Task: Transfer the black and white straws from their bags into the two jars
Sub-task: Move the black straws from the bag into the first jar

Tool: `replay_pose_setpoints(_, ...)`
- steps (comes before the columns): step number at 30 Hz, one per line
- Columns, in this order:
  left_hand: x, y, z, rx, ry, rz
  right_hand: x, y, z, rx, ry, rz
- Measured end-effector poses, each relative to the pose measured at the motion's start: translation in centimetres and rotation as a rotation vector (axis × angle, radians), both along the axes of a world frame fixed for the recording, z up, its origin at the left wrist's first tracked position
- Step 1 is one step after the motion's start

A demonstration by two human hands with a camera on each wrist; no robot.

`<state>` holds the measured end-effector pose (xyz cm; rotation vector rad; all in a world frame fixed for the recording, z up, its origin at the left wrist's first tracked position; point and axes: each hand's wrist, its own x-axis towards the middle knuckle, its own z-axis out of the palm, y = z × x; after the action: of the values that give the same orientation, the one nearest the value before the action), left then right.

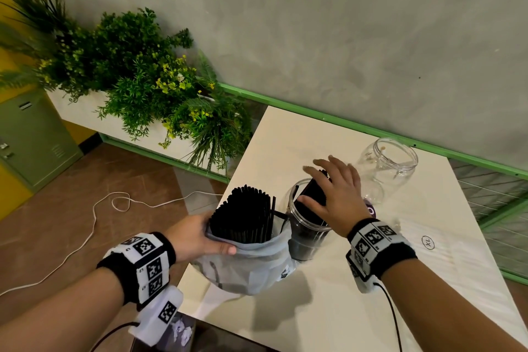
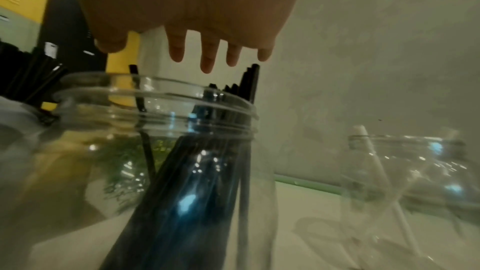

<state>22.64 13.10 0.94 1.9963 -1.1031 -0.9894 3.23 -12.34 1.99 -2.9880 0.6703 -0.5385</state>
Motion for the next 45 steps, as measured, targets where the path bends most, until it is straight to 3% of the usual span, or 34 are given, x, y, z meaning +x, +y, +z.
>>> replay_pose_setpoints(6,-0.2,0.0,0.3,0.016,0.000,0.009,2.6,0.0,0.1,-0.052,-0.140,0.098)
replay_pose_setpoints(14,0.0,-0.1,0.1,0.020,-0.007,0.005,3.2,-2.4,1.4,0.158,-0.198,-0.269)
replay_pose_setpoints(19,0.5,0.0,-0.4,-0.001,-0.006,-0.005,2.0,-1.9,0.7,0.078,-0.130,-0.073)
replay_pose_setpoints(24,0.7,0.1,-0.5,-0.010,0.029,-0.029,0.6,-2.6,-0.5,0.143,0.101,-0.070)
replay_pose_setpoints(34,0.9,0.3,-0.5,-0.012,0.025,-0.043,2.6,-3.0,-0.3,0.029,-0.174,0.057)
replay_pose_setpoints(39,1.0,0.2,-0.7,-0.020,0.010,-0.052,2.7,-3.6,-0.5,-0.050,-0.127,0.065)
replay_pose_setpoints(45,1.0,0.2,-0.7,-0.037,0.018,-0.049,2.0,-3.5,-0.7,0.021,-0.037,-0.012)
